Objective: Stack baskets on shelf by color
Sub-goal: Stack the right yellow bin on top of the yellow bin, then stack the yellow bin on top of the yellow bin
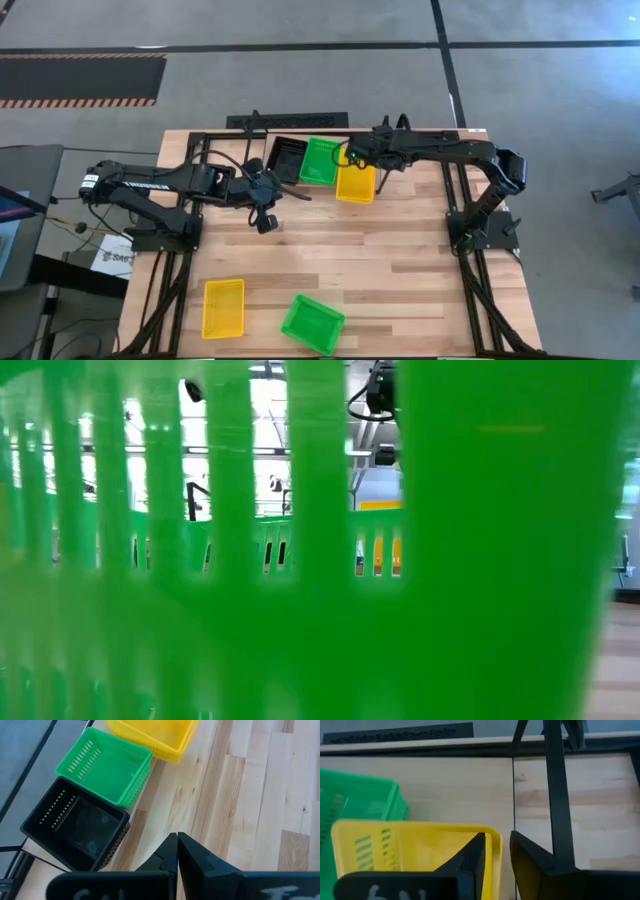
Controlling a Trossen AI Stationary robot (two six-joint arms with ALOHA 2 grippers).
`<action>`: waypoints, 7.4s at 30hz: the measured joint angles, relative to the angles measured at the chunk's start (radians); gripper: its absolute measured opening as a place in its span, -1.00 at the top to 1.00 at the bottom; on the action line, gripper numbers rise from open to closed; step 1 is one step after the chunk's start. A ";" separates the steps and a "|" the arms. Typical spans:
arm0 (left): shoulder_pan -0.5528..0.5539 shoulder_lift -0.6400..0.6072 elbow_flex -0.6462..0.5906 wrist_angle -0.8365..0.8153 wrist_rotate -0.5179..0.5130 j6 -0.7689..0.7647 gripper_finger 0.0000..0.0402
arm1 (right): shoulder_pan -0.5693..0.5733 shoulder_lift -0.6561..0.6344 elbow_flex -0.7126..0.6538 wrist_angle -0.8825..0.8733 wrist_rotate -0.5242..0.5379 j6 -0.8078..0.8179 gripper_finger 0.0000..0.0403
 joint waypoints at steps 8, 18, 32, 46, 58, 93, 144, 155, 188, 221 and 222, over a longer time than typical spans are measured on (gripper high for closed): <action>0.000 0.000 0.000 0.000 -0.001 -0.008 1.00 | -0.080 0.000 0.000 0.153 -0.020 -0.178 0.46; 0.000 0.000 0.000 0.000 -0.002 -0.019 1.00 | -0.099 0.001 0.053 0.224 -0.086 -0.308 0.46; 0.000 0.000 0.000 0.000 -0.004 -0.020 1.00 | 0.003 0.001 0.142 0.099 -0.164 -0.306 0.47; 0.000 0.000 0.000 0.000 -0.003 -0.042 1.00 | -0.006 0.015 0.135 -0.036 -0.134 -0.260 0.31; 0.000 0.000 0.001 0.000 -0.001 -0.046 1.00 | -0.045 0.146 0.135 -0.048 -0.179 -0.294 -0.16; 0.000 0.000 0.001 0.000 0.000 -0.041 1.00 | -0.036 0.120 0.135 -0.043 -0.208 -0.293 0.19; 0.000 0.000 0.000 0.000 0.016 -0.043 1.00 | -0.119 0.126 0.171 -0.027 -0.159 -0.325 0.47; -0.005 0.000 0.000 -0.272 -0.070 -0.244 1.00 | 0.023 0.126 0.577 -0.159 -0.187 -0.549 0.68; -0.930 0.018 -0.238 -0.426 0.163 -2.141 1.00 | 0.493 0.012 0.872 -0.505 -0.097 -0.642 0.71; -0.943 0.148 -0.197 -0.243 0.392 -2.207 1.00 | 0.458 0.013 0.860 -0.231 -0.284 -0.973 0.71; -0.932 0.148 -0.202 -0.228 0.391 -2.192 1.00 | 0.452 0.013 0.860 -0.239 -0.284 -0.998 0.71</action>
